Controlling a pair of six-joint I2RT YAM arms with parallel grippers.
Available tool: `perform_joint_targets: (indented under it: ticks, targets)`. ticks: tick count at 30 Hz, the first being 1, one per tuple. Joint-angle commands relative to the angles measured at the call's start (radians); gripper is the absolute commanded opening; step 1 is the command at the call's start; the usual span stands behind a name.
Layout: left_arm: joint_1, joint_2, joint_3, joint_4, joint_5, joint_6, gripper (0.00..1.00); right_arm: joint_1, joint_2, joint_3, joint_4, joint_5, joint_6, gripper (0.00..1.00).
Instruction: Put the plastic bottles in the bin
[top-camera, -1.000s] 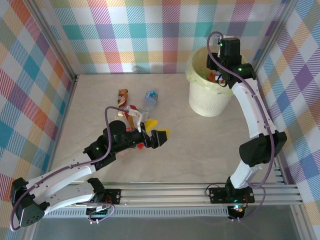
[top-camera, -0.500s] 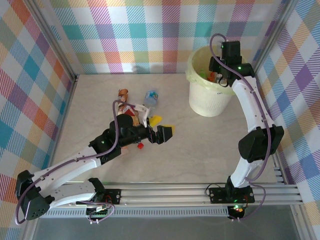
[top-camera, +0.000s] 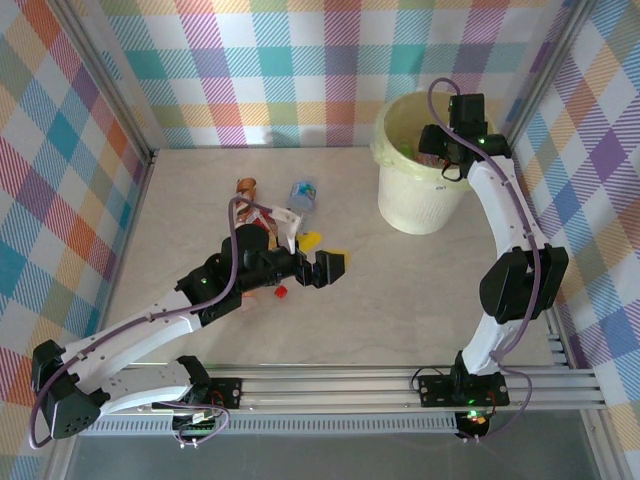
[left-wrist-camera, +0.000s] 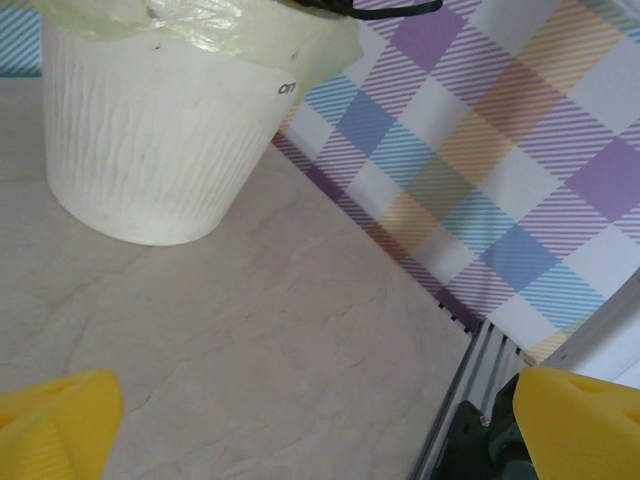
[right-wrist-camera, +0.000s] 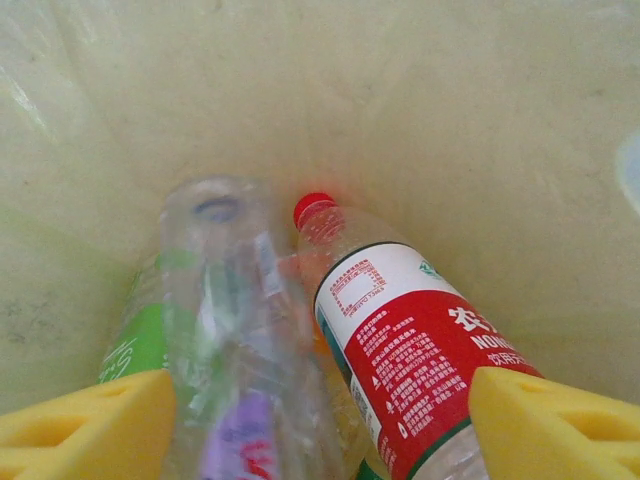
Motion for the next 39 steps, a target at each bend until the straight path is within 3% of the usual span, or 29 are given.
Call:
perform_joint_targets:
  ticks: [1,11,21,26,32,39]
  targets:
    - [-0.010,-0.002,0.057,-0.082,-0.046,0.054,1.00,-0.014,-0.038,-0.003,-0.026,-0.036,0.001,0.79]
    - [-0.009,0.057,0.189,-0.335,-0.149,0.175,1.00,-0.012,-0.202,-0.125,0.105,-0.163,-0.048,0.82]
    - [0.034,0.218,0.328,-0.509,-0.193,0.169,1.00,0.027,-0.372,-0.238,0.161,-0.318,-0.098,0.82]
    - [0.086,0.281,0.372,-0.547,-0.216,0.168,1.00,0.055,-0.478,-0.343,0.178,-0.398,-0.097,0.81]
    - [0.178,0.383,0.459,-0.600,-0.166,0.134,1.00,0.079,-0.575,-0.511,0.261,-0.578,-0.065,0.81]
    - [0.270,0.504,0.529,-0.665,-0.123,0.114,1.00,0.127,-0.626,-0.626,0.285,-0.664,-0.061,0.81]
